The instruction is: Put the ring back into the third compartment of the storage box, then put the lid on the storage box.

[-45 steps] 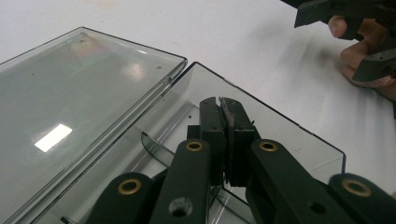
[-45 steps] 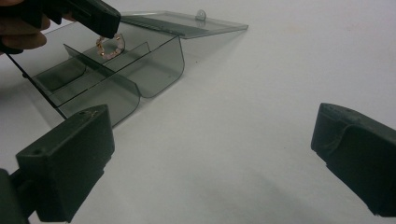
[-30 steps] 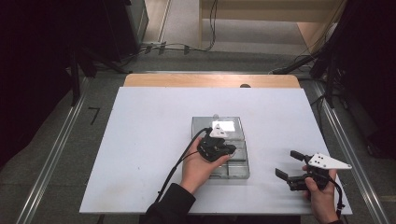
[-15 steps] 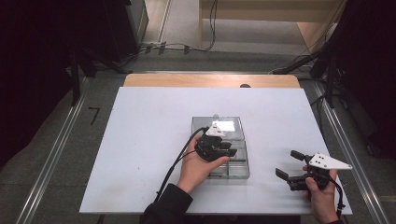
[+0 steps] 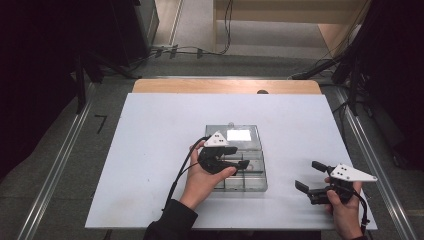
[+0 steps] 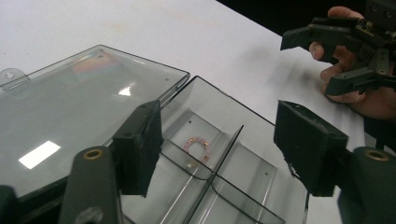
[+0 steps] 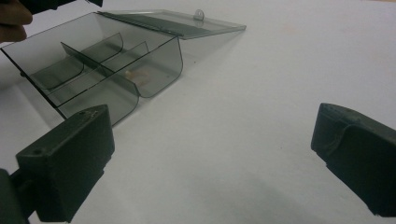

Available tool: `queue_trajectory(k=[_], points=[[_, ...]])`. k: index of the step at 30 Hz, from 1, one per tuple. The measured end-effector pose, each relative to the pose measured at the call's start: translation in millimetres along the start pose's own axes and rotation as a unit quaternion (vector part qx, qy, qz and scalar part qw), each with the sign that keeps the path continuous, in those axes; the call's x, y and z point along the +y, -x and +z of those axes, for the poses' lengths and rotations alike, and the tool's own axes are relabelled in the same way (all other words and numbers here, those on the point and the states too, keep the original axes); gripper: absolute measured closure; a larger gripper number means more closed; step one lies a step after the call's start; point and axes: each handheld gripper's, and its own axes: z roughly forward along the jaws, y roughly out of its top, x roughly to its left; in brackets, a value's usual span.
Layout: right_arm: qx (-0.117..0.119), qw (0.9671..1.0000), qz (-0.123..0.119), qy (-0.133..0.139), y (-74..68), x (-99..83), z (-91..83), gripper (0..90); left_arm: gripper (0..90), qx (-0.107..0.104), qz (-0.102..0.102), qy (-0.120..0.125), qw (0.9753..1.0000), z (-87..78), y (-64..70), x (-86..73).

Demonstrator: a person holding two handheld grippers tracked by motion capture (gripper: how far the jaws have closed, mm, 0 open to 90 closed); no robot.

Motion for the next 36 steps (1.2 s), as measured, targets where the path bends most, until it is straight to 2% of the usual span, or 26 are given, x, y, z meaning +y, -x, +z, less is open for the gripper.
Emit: queue_trajectory(k=[3,9,15,19,26,36], points=[[0.000,1.0000,-0.002,0.001,-0.8,1.7,-0.5,0.0,25.6,0.001,-0.005,0.008,1.0000,-6.3,-2.5,-1.9],[0.005,1.0000,-0.003,0.002,-4.3,5.1,-0.5,0.0,10.9,-0.003,-0.013,0.024,0.9996,-18.9,-8.1,-3.9],[0.012,0.9999,-0.004,0.005,-8.8,10.1,-1.5,0.0,1.6,-0.006,-0.011,0.038,0.9992,-30.8,-13.6,-6.7],[0.017,0.9998,-0.003,0.007,-11.1,13.1,-3.0,0.0,0.0,-0.001,-0.014,0.051,0.9986,-38.6,-17.6,-8.1],[0.016,0.9999,-0.001,0.003,-13.8,17.1,-3.7,0.0,0.0,0.013,-0.015,0.057,0.9982,-49.8,-24.0,-10.4],[0.040,0.9992,-0.004,0.004,-21.7,27.2,0.3,0.0,0.0,0.037,-0.026,0.061,0.9971,-66.1,-42.6,-14.3]])
